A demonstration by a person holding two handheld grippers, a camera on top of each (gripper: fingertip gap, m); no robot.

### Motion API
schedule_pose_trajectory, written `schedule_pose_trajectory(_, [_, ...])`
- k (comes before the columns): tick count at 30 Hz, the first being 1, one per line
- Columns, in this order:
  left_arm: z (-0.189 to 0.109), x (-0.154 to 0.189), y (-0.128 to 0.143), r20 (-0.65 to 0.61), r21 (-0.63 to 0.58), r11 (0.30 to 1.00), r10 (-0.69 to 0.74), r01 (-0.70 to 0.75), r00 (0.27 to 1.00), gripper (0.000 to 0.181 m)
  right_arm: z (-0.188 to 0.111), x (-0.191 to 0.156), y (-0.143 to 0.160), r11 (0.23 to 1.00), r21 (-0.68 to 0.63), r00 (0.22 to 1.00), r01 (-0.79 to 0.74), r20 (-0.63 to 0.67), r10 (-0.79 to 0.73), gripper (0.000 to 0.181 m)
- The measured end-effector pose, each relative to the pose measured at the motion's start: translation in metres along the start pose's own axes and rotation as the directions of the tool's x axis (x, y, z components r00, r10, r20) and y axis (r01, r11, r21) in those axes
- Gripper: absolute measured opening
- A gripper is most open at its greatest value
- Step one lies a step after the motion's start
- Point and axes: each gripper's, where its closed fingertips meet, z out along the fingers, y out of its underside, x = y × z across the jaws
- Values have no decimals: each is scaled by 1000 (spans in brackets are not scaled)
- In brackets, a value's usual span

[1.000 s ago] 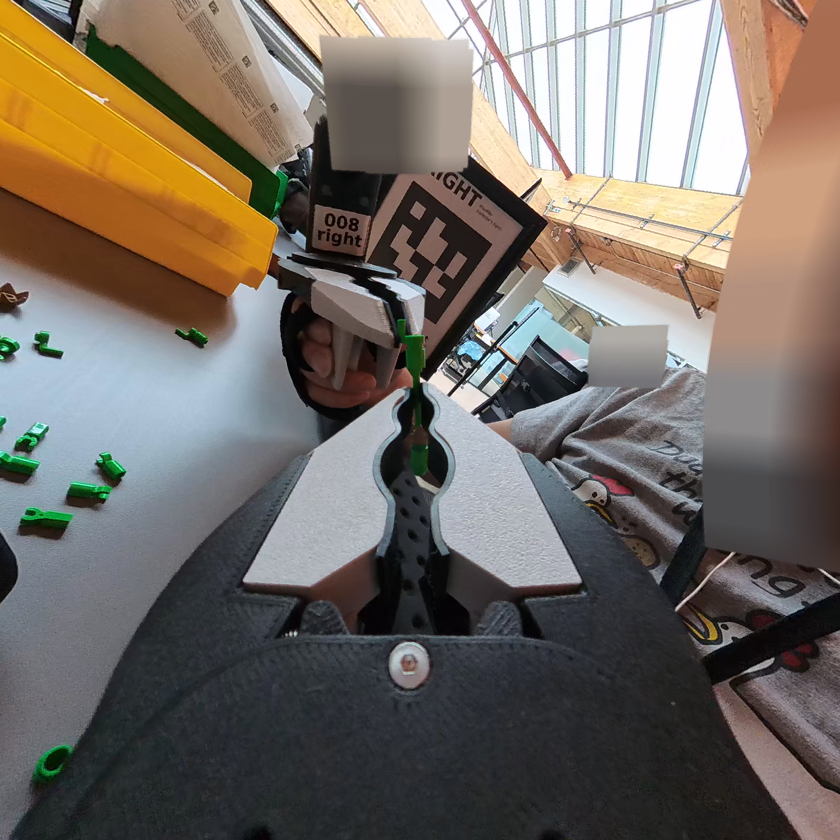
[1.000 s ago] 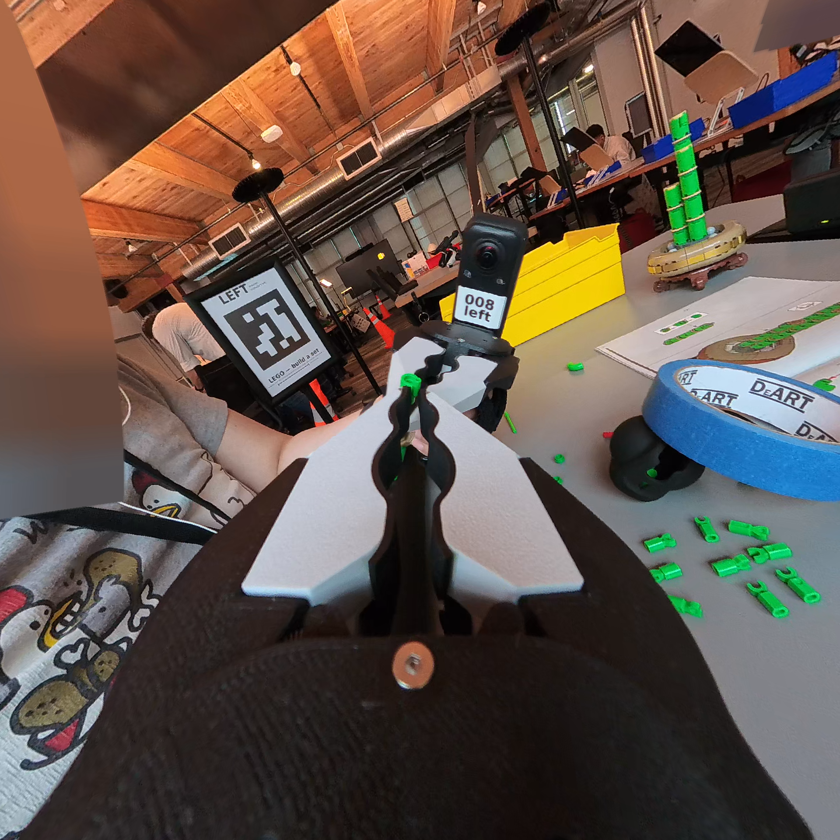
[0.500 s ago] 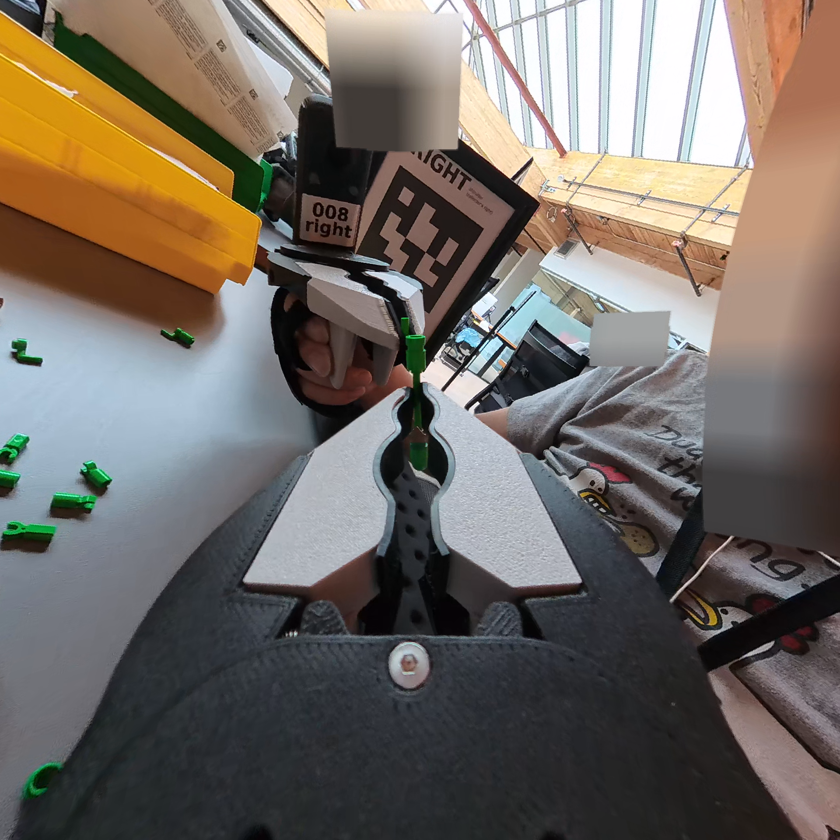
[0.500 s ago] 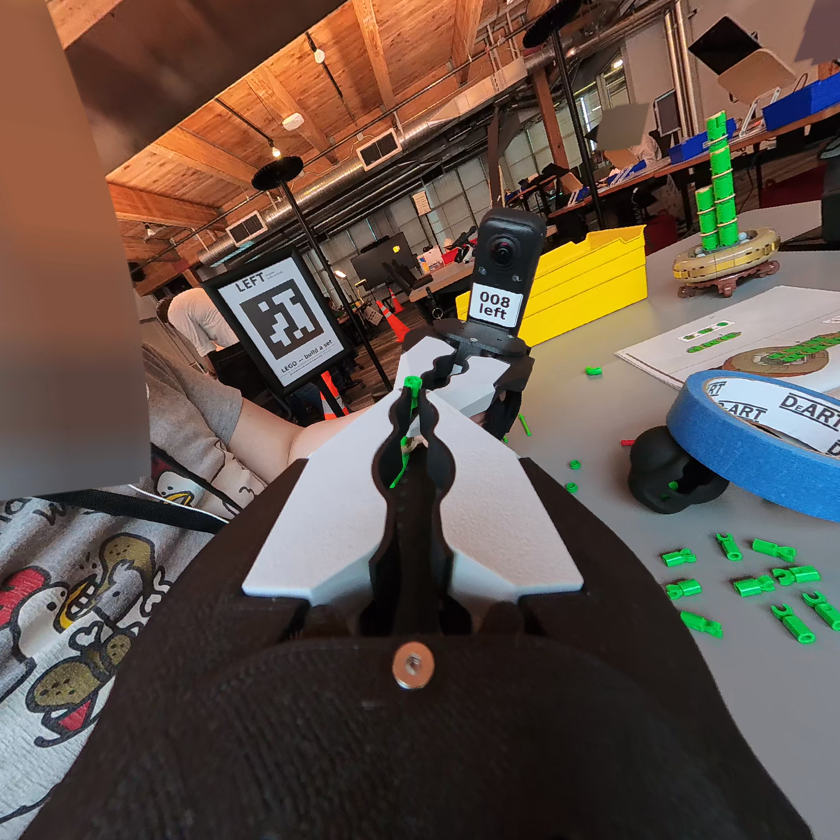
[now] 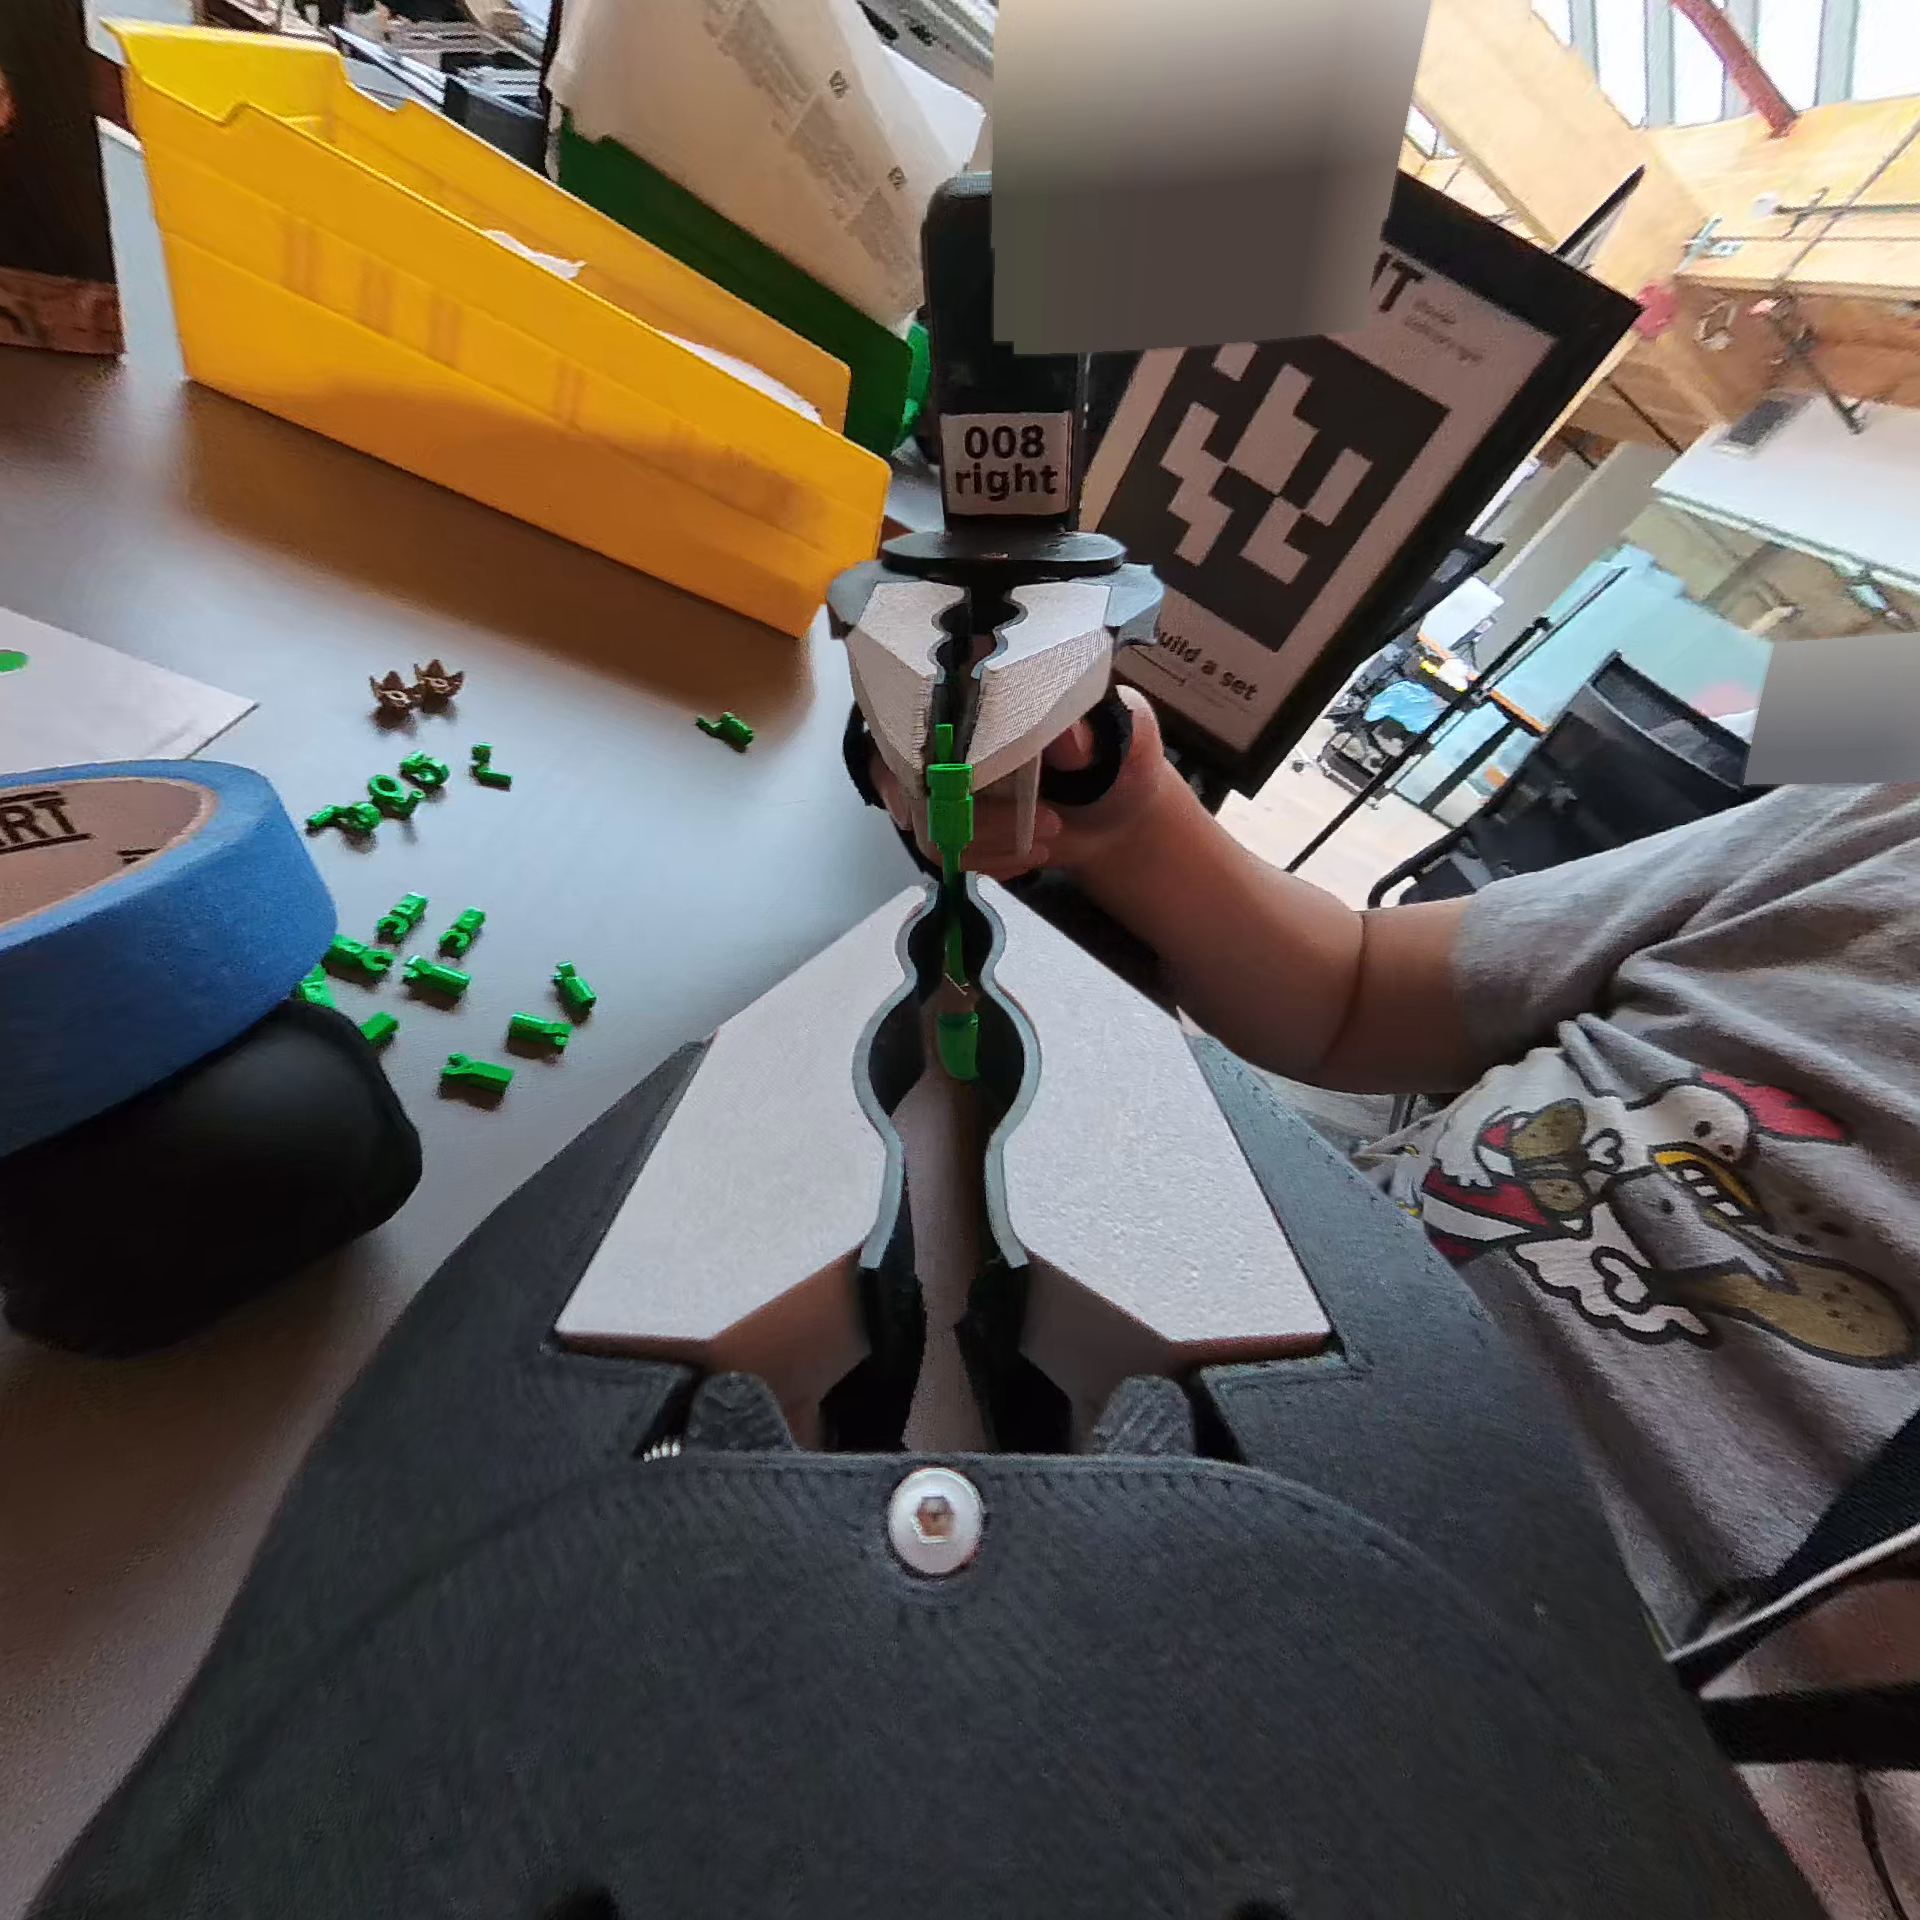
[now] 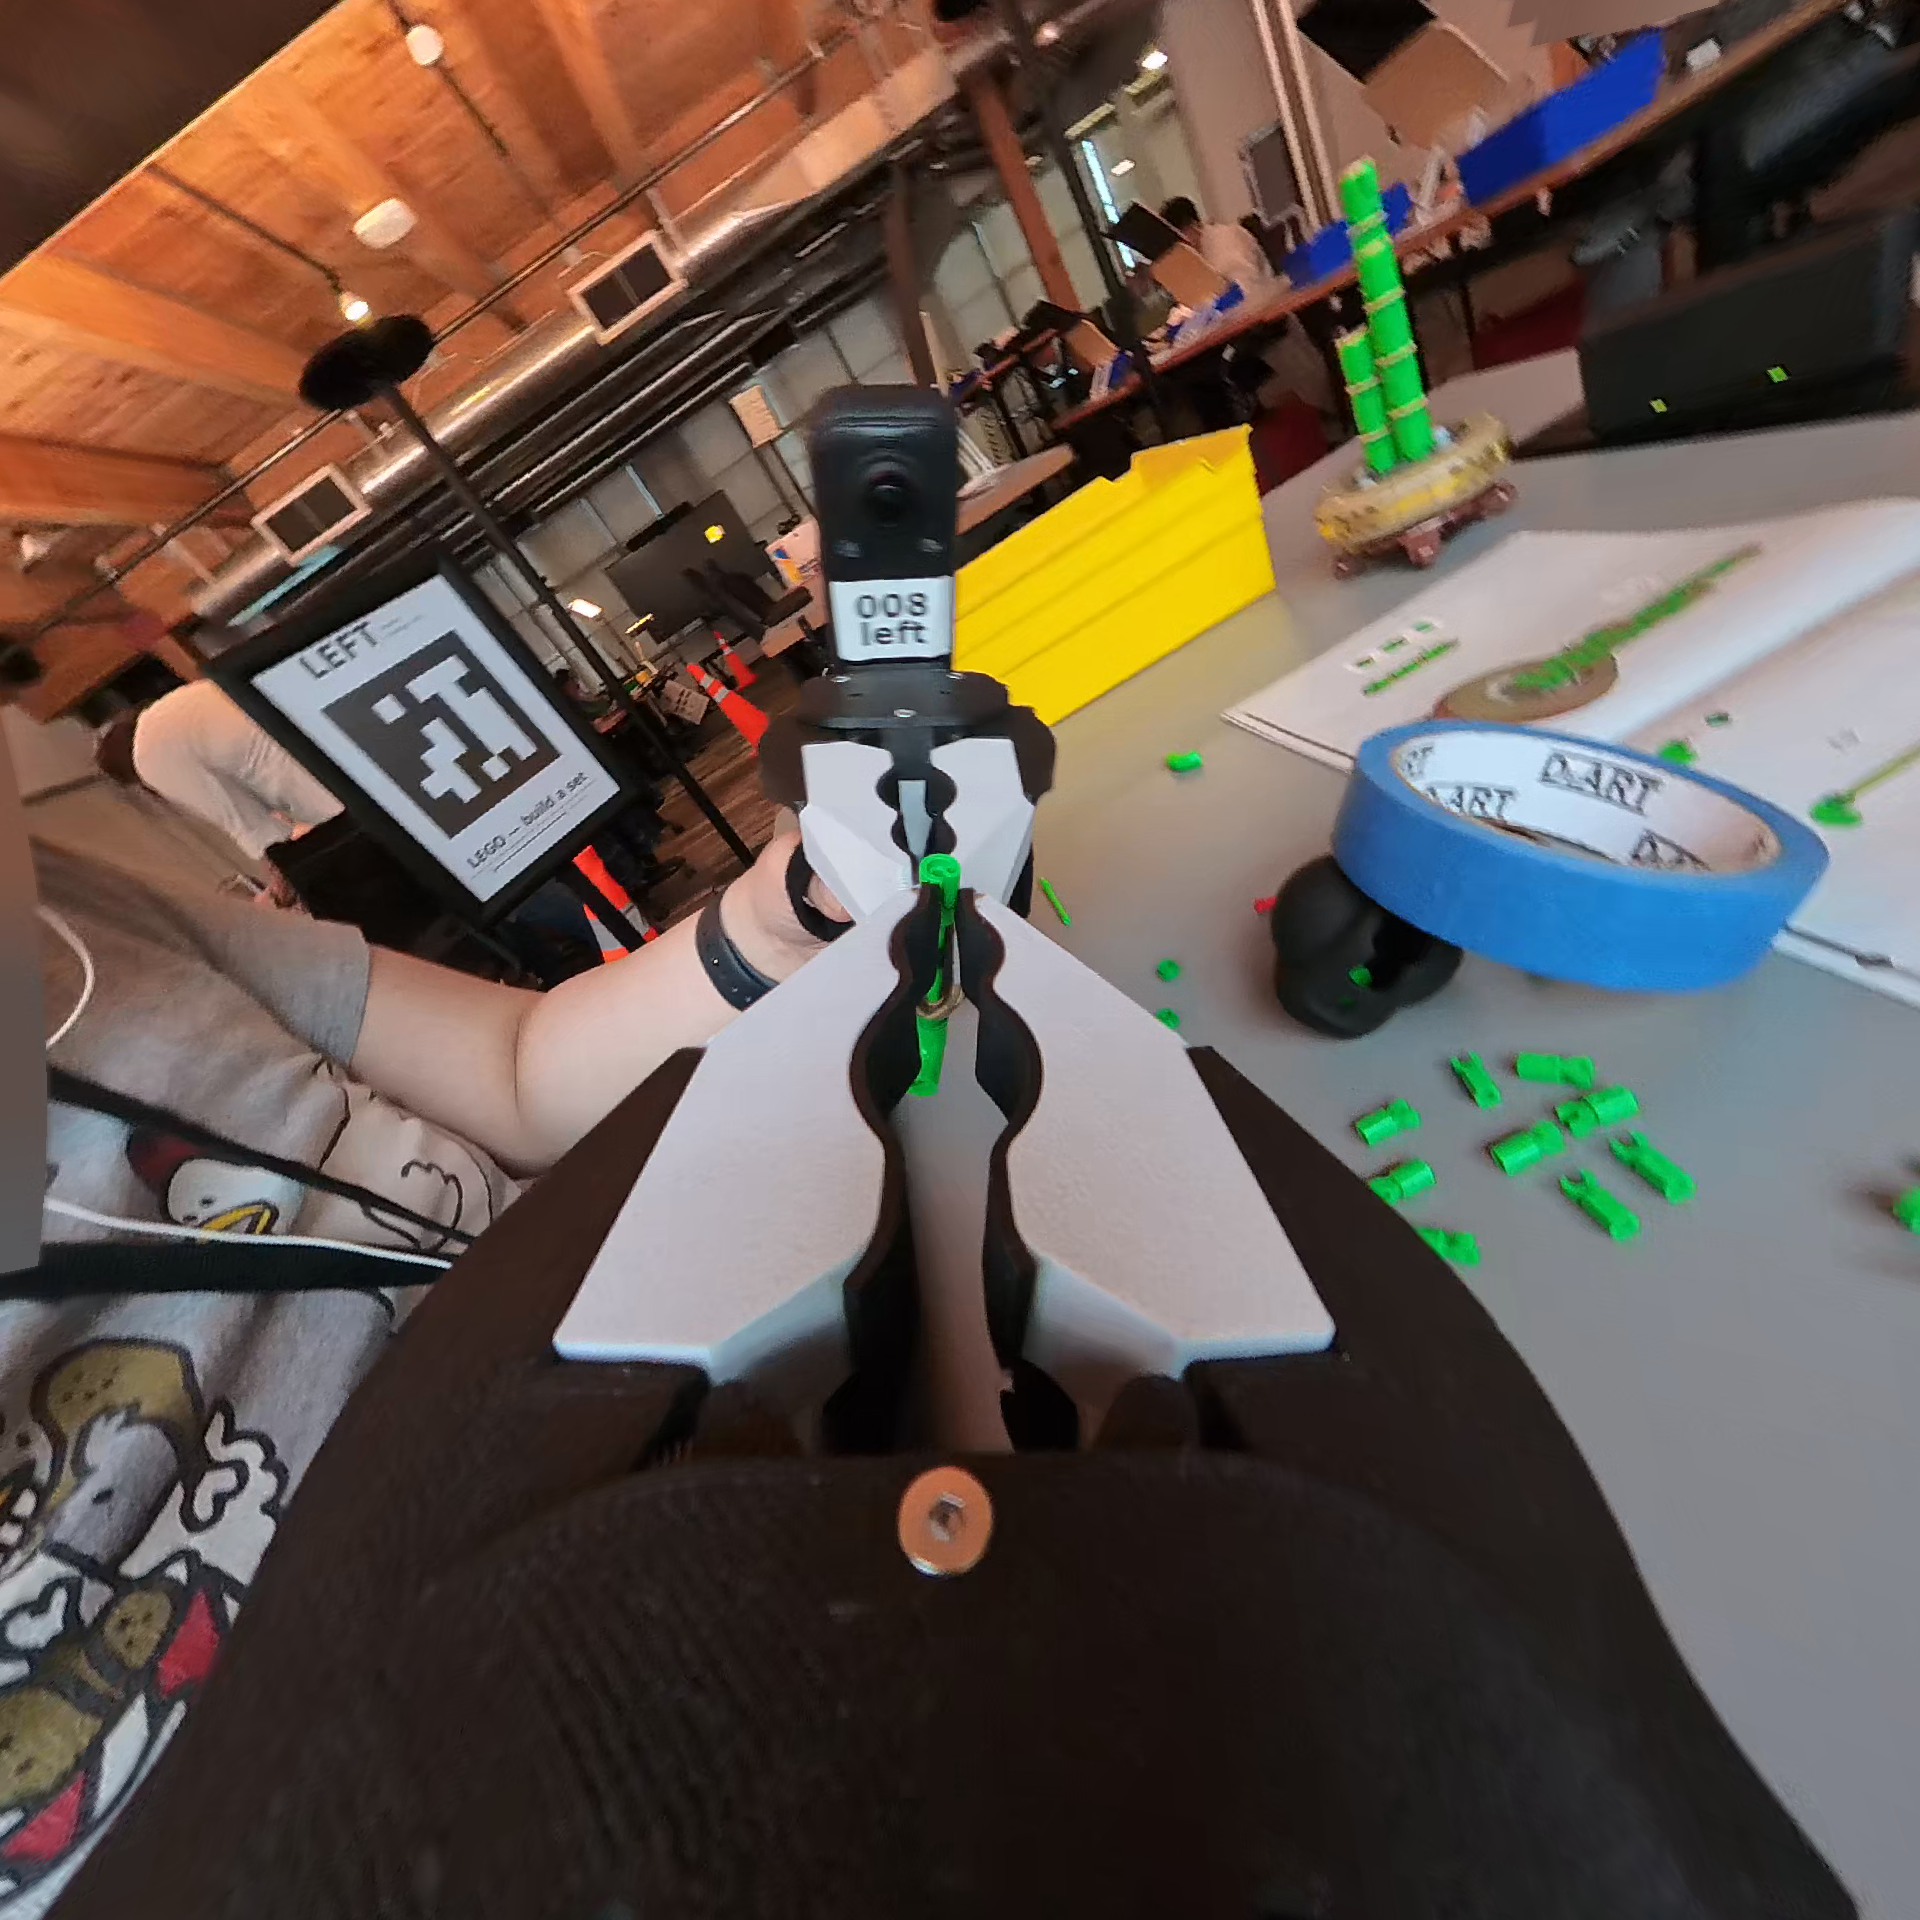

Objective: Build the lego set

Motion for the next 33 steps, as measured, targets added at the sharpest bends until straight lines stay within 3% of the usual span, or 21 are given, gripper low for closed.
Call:
schedule_pose_trajectory(9, [-1, 11, -7, -117, 51, 996, -66, 72, 991, 0, 1, -9, -7, 996, 38, 997, 80, 17, -81, 0])
schedule_pose_trajectory(15, [1, 16, -4, -153, 34, 995, -86, 92, 984, 0, 4, -10, -5, 998, 33, 998, 46, 40, -48, 17])
schedule_pose_trajectory(23, [2, 30, -6, -243, 38, 994, -94, 106, 965, 0, 7, -30, -2, 996, 18, 987, 89, 136, -90, 5])
schedule_pose_trajectory(33, [5, 37, -12, -155, 92, 992, 105, -92, 982, 0, 5, -40, -6, 989, 44, 975, 142, 168, -148, 4])
